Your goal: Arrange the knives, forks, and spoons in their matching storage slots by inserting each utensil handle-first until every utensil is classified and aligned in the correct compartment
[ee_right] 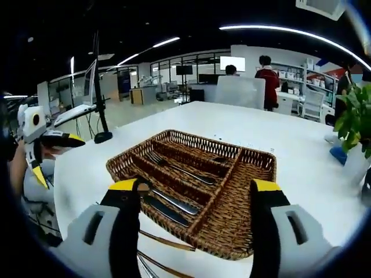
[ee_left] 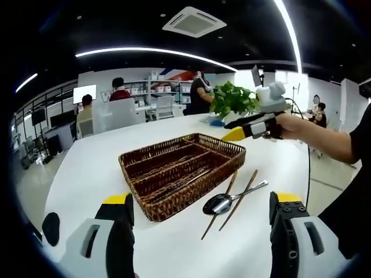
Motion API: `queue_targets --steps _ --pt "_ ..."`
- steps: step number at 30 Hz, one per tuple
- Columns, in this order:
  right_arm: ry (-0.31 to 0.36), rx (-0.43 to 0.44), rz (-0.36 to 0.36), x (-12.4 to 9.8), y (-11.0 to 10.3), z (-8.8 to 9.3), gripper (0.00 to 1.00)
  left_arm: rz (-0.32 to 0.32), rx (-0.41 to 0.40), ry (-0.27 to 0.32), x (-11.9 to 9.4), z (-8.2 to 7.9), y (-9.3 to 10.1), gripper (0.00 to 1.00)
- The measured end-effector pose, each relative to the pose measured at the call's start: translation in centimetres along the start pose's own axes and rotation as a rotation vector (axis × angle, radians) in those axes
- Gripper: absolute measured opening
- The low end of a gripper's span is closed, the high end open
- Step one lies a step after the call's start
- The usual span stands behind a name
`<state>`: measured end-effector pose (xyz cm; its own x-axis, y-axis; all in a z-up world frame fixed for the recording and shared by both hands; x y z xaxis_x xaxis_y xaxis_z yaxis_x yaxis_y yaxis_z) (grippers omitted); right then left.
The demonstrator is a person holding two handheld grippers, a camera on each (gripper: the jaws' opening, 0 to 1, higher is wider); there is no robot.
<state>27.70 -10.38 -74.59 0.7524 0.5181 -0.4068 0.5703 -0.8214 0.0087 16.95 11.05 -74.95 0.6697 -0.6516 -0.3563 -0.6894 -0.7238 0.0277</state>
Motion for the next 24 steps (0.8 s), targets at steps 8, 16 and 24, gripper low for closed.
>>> queue_targets --steps 8,16,24 --pt "0.016 -0.002 -0.028 -3.3 -0.8 1.4 0.91 -0.003 -0.01 0.005 0.3 0.0 0.0 0.99" --pt "0.028 -0.002 -0.03 -6.1 -1.5 2.4 1.0 -0.007 -0.014 0.014 0.0 0.1 -0.2 0.99" --pt "0.006 -0.011 -0.026 -8.6 -1.5 4.0 1.0 -0.021 -0.013 0.012 -0.7 0.2 -0.3 0.99"
Point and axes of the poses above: the point that each gripper's makers call its tool centre point, and the gripper's own axes: x roughly forward along the fingers, y roughly to its right, z roughly out of its underside, the point moved 2 cm from there along -x, roughly backward along the fingers, and after that the axes turned 2 degrees about -y, right-handed, at the moved point
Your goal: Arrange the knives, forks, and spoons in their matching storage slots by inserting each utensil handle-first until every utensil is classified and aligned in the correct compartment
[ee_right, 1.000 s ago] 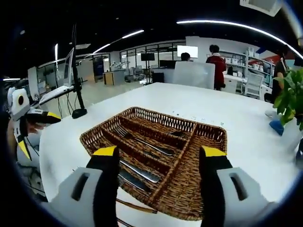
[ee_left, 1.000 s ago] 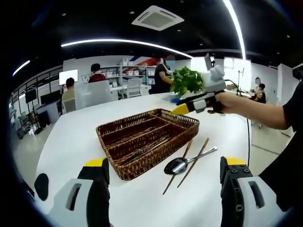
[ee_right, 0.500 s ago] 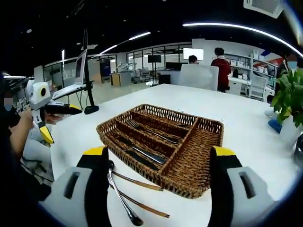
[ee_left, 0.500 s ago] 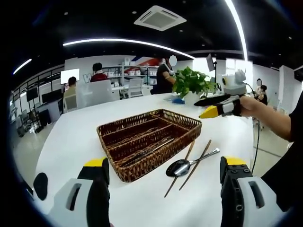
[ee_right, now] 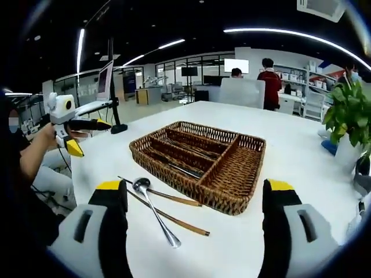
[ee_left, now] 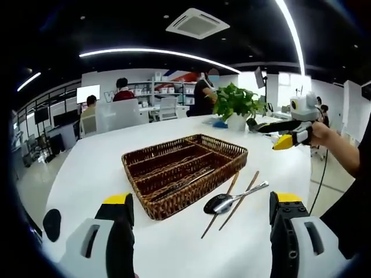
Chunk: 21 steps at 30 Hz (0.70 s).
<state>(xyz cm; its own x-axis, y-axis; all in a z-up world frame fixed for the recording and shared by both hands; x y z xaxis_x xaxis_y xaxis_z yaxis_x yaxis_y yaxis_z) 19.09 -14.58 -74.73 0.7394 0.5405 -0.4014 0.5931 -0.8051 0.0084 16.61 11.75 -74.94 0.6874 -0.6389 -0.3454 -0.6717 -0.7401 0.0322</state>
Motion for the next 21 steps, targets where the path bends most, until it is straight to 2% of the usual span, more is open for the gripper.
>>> queue_targets --steps 9,21 --pt "-0.028 0.01 -0.012 -1.2 0.1 1.3 1.0 -0.004 -0.011 0.001 0.0 0.1 0.9 0.99" --pt "-0.03 -0.011 -0.026 -1.4 -0.6 0.9 1.0 -0.007 -0.03 -0.016 0.3 0.9 1.2 0.99"
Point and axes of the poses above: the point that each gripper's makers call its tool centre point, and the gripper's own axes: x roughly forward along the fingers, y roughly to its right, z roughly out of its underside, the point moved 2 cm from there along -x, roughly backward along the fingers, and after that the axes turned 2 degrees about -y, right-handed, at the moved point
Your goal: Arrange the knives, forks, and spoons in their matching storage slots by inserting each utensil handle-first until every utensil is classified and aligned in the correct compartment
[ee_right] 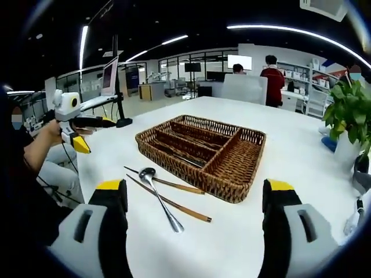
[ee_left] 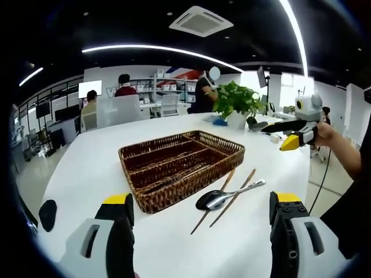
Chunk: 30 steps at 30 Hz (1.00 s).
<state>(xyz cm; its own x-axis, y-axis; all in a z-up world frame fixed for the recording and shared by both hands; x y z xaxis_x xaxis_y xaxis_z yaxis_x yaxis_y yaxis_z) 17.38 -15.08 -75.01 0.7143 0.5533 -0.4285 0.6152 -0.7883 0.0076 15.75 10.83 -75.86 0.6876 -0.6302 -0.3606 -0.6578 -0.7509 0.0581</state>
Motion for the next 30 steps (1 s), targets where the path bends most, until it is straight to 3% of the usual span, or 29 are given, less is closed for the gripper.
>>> queue_targets --steps 11,30 --pt "-0.001 0.002 0.042 0.2 0.4 0.4 1.0 0.005 0.01 0.007 0.6 -0.6 0.4 0.99" --pt "-0.013 0.003 0.032 0.6 -0.3 0.9 1.0 0.035 0.05 -0.013 2.3 -0.3 0.8 0.97"
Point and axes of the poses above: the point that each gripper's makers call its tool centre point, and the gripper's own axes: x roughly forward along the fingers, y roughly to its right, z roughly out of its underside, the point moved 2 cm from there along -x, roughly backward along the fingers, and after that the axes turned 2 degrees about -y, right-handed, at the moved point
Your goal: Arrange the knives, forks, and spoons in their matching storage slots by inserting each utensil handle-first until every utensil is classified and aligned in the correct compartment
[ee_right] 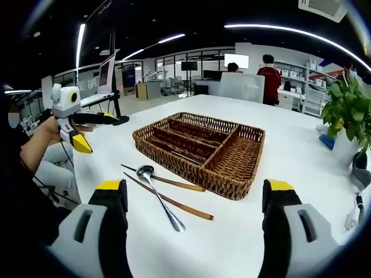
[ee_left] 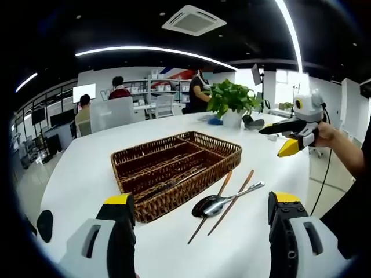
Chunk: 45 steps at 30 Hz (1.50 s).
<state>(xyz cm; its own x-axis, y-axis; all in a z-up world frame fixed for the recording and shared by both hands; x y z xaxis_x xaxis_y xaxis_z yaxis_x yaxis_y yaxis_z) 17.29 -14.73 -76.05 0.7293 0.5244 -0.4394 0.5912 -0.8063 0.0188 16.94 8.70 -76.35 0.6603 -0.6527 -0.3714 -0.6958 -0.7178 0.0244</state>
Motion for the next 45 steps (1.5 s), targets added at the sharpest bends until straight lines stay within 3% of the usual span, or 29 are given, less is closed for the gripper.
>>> queue_targets --steps 8,21,25,29,36,40,45 --pt "0.002 -0.002 -0.001 -0.3 -0.4 0.0 0.98 0.071 0.038 -0.052 2.0 1.6 0.8 0.91" --pt "0.001 0.006 -0.006 -0.5 -1.0 0.3 0.94 0.16 0.169 -0.127 4.9 2.8 1.3 0.68" --pt "0.001 0.009 -0.004 -0.6 -1.0 0.5 0.94 0.177 0.25 -0.18 5.7 3.5 1.4 0.61" --pt "0.003 0.014 -0.002 -0.7 -1.1 0.7 0.93 0.193 0.355 -0.196 6.5 3.5 1.4 0.5" --pt "0.004 0.021 0.003 -1.0 -1.2 0.9 0.92 0.231 0.501 -0.268 7.4 4.2 1.3 0.44" --pt "0.003 0.025 0.009 -1.1 -1.0 1.1 0.91 0.233 0.558 -0.256 8.0 3.9 1.2 0.37" --pt "0.002 0.03 0.013 -1.3 -0.9 1.3 0.91 0.28 0.602 -0.285 8.0 4.3 1.5 0.38"
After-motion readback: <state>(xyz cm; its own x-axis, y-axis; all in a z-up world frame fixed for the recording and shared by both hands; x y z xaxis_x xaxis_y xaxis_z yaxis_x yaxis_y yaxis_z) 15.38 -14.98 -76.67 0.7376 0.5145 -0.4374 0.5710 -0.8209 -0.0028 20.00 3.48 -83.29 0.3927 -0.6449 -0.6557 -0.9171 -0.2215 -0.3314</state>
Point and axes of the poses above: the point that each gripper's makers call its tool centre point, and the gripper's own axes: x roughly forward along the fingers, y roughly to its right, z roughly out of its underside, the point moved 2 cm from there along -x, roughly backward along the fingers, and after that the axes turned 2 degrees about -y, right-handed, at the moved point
